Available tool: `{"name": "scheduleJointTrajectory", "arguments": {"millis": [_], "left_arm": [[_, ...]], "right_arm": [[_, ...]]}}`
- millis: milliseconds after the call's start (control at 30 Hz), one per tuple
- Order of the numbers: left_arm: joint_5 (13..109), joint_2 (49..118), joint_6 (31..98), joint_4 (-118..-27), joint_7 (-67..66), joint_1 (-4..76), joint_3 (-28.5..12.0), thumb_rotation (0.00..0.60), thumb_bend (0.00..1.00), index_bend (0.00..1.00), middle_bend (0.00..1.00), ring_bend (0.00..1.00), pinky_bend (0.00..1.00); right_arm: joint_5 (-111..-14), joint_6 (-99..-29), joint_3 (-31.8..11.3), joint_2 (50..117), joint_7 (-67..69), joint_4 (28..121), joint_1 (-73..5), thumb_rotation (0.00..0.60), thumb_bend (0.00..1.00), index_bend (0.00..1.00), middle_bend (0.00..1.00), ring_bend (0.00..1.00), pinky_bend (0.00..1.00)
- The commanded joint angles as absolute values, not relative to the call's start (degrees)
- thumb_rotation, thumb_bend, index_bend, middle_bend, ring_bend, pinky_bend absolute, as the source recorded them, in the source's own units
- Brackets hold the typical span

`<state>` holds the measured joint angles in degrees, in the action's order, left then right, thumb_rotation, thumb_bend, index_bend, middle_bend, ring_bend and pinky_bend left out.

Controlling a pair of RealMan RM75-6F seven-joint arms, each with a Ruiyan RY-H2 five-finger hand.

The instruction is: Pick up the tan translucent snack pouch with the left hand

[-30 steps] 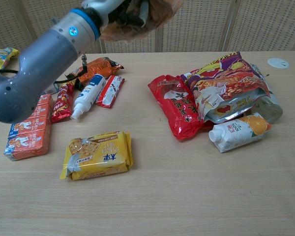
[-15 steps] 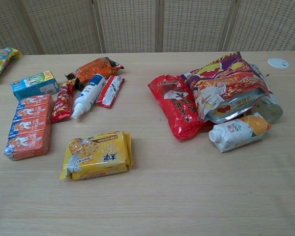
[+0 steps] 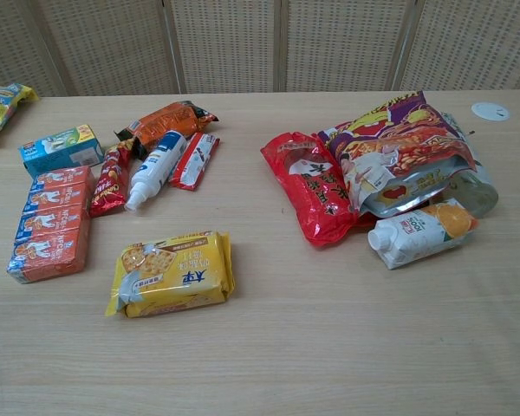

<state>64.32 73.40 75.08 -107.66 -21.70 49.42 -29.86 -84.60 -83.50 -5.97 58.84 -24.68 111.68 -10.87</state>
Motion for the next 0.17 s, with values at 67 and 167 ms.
{"name": "scheduleJointTrajectory", "arguments": {"millis": [67, 167], "left_arm": [[64.27, 73.08, 75.22, -107.84, -21.72, 49.46, -29.74, 0.600, 0.85, 0.81, 0.77, 0.93, 0.88], [64.34, 73.18, 75.26, -107.59, -21.45, 49.71, -29.61, 0.600, 0.85, 0.81, 0.77, 0.93, 0.88]], "right_arm": [[-84.67, -83.47, -6.03, 58.99, -24.97, 111.71, -10.92, 0.067, 0.44, 0.00, 0.24, 0.00, 0.00], [-84.53, -83.47, -6.18, 58.86, -25.33, 112.02, -10.94, 0.069, 0.44, 0.00, 0.24, 0.00, 0.00]]}}
